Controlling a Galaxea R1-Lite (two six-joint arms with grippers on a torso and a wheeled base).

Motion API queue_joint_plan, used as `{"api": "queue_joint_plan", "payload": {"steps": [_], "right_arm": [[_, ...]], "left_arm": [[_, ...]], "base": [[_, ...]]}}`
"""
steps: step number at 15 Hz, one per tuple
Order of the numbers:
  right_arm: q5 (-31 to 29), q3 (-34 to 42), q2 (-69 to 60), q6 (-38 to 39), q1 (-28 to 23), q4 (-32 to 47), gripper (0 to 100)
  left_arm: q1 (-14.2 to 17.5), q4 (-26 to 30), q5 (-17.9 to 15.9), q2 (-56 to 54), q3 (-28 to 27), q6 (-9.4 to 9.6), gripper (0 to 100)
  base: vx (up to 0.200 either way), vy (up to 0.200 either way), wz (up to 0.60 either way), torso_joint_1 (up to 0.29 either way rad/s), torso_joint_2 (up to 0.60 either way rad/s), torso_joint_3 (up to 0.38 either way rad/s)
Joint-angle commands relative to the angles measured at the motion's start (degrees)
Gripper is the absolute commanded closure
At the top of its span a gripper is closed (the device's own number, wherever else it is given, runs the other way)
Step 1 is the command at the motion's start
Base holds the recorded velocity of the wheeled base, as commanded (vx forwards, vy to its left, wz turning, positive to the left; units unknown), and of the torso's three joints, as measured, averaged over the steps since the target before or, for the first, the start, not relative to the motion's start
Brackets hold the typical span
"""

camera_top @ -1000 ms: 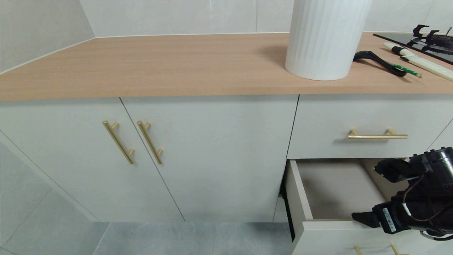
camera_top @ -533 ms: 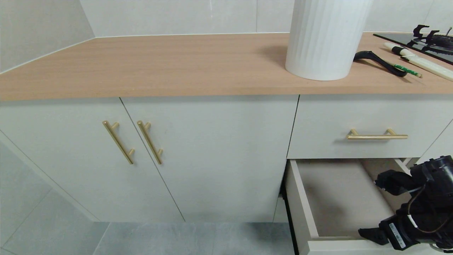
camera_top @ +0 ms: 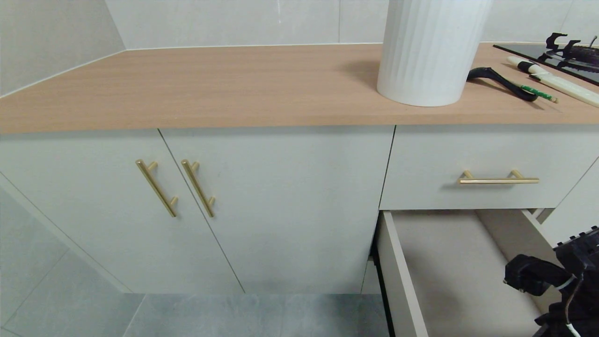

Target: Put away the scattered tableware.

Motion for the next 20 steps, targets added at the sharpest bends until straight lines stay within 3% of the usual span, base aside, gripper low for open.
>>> {"api": "queue_joint_plan", "payload": {"steps": [1, 6, 15, 20], "right_arm": [[-0.1, -1.6, -1.0, 0.5, 0.1, -1.1, 0], [0.8, -9.2, -8.0, 12.0, -2.1, -1.5, 0], [0.8, -9.1, -14.1, 9.9, -4.6, -4.7, 0], [0.8, -9.1, -14.9, 9.1, -4.6, -4.7, 0]], "left_arm": [[0.0, 0.0, 0.0, 0.1, 0.0, 0.02, 0], [0.0, 0.0, 0.0, 0.1, 0.0, 0.02, 0], [-0.1, 0.0, 0.0, 0.1, 0.0, 0.02, 0], [0.0, 0.0, 0.0, 0.1, 0.0, 0.02, 0]], "base": [[0.0, 0.0, 0.0, 0.0, 0.0, 0.0], [0.0, 0.0, 0.0, 0.0, 0.0, 0.0], [0.0, 0.0, 0.0, 0.0, 0.0, 0.0], [0.0, 0.0, 0.0, 0.142, -0.22, -0.213]]}}
